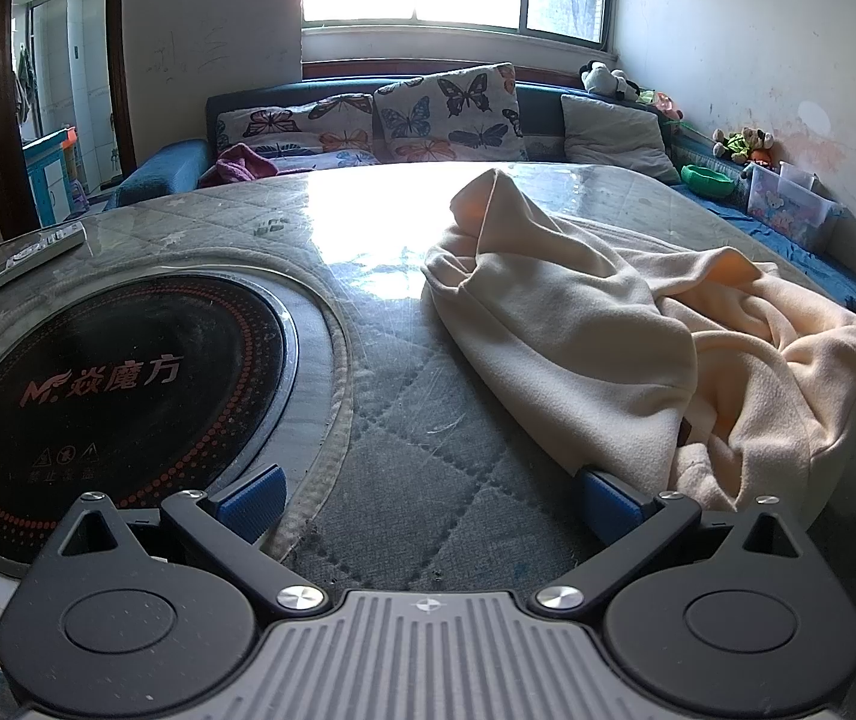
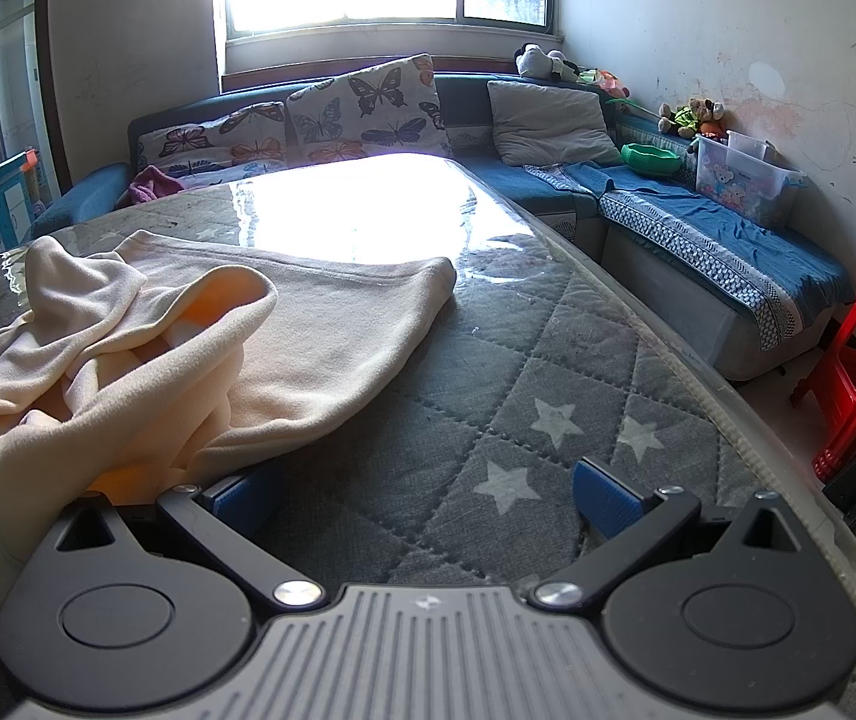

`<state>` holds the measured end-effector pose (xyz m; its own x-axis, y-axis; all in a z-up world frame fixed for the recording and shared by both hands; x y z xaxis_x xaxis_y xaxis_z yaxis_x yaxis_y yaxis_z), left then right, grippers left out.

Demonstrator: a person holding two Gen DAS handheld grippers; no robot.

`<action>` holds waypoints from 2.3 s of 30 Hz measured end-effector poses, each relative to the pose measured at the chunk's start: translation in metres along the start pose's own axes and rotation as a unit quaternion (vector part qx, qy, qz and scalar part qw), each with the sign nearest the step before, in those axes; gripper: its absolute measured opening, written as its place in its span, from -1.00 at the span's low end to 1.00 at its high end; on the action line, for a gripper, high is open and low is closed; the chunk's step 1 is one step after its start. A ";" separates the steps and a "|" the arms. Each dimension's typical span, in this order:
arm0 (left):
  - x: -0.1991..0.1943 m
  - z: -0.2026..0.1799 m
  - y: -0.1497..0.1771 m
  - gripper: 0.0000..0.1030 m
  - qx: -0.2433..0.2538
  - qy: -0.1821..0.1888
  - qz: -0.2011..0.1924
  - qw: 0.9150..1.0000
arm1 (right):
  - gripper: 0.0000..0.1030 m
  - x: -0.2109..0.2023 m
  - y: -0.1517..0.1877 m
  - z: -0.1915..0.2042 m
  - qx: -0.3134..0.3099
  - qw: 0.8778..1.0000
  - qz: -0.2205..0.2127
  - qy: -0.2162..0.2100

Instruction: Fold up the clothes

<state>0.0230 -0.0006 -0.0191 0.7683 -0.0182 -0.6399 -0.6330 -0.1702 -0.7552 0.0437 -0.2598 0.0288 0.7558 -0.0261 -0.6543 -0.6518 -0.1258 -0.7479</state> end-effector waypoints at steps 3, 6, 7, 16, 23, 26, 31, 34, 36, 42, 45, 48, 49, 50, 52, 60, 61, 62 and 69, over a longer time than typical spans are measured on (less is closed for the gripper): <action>-0.001 0.000 0.000 1.00 0.002 -0.003 0.003 1.000 | 1.00 0.000 0.000 -0.001 -0.002 1.000 0.000 -0.003; -0.001 0.000 -0.001 1.00 0.005 -0.005 0.005 1.000 | 1.00 -0.005 0.004 0.003 -0.009 1.000 -0.002 -0.010; -0.001 0.000 -0.001 1.00 0.006 -0.006 0.006 1.000 | 1.00 -0.007 0.005 0.003 -0.010 1.000 -0.003 -0.012; -0.002 -0.003 0.000 1.00 -0.002 -0.021 0.005 1.000 | 1.00 -0.015 0.011 0.004 -0.015 1.000 -0.005 -0.016; -0.003 -0.006 0.001 1.00 -0.005 -0.030 0.002 1.000 | 1.00 -0.017 0.011 0.000 -0.012 1.000 -0.006 -0.019; -0.006 -0.007 0.002 1.00 -0.005 -0.035 0.003 0.999 | 1.00 -0.021 0.013 0.002 -0.020 1.000 -0.006 -0.020; -0.012 -0.007 0.004 1.00 -0.014 -0.043 0.012 0.999 | 1.00 -0.036 0.021 0.006 -0.035 0.999 -0.008 -0.020; -0.018 -0.007 0.006 1.00 -0.024 -0.043 0.018 0.999 | 1.00 -0.046 0.026 0.008 -0.039 0.999 -0.013 -0.021; -0.023 -0.007 0.009 1.00 -0.027 -0.042 0.018 0.999 | 1.00 -0.053 0.029 0.009 -0.036 0.999 -0.016 -0.024; -0.040 -0.009 0.014 1.00 -0.031 -0.048 0.014 0.998 | 1.00 -0.074 0.036 0.010 -0.031 0.999 -0.026 -0.027; -0.050 -0.010 0.015 1.00 -0.032 -0.049 0.008 0.998 | 1.00 -0.083 0.041 0.011 -0.024 0.999 -0.029 -0.030; -0.060 -0.013 0.015 1.00 -0.034 -0.049 0.000 0.998 | 1.00 -0.092 0.045 0.012 -0.016 0.999 -0.032 -0.030; -0.063 -0.013 0.016 1.00 -0.035 -0.048 -0.002 0.998 | 1.00 -0.094 0.045 0.012 -0.015 0.999 -0.033 -0.030; -0.065 -0.014 0.016 1.00 -0.036 -0.047 -0.003 0.998 | 1.00 -0.098 0.047 0.014 -0.015 0.999 -0.034 -0.030; -0.071 -0.015 0.017 1.00 -0.037 -0.047 -0.006 0.998 | 1.00 -0.104 0.049 0.016 -0.015 0.999 -0.036 -0.027; -0.089 -0.020 0.022 1.00 -0.033 -0.047 -0.016 0.998 | 1.00 -0.123 0.056 0.027 -0.030 0.998 -0.054 -0.022; -0.090 -0.021 0.024 1.00 -0.032 -0.047 -0.016 0.998 | 1.00 -0.125 0.057 0.029 -0.030 0.998 -0.054 -0.024; -0.091 -0.023 0.025 1.00 -0.030 -0.047 -0.016 0.998 | 1.00 -0.126 0.058 0.030 -0.032 0.998 -0.054 -0.024; -0.100 -0.028 0.032 1.00 -0.028 -0.040 -0.020 0.999 | 1.00 -0.132 0.066 0.032 -0.037 0.998 -0.049 -0.019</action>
<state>-0.0713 -0.0317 0.0245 0.7816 0.0681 -0.6200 -0.5937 -0.2239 -0.7729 -0.1010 -0.2332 0.0619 0.8112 0.0279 -0.5840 -0.5681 -0.1985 -0.7986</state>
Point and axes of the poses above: each gripper's, at about its wrist camera, not at the fingertips, and x roughly the way its jaws point, z to its left, y to its underside, the point moved 3 cm from there along x, roughly the way its jaws point, and after that the axes turned 9 degrees about -x, right-handed, at the moved point
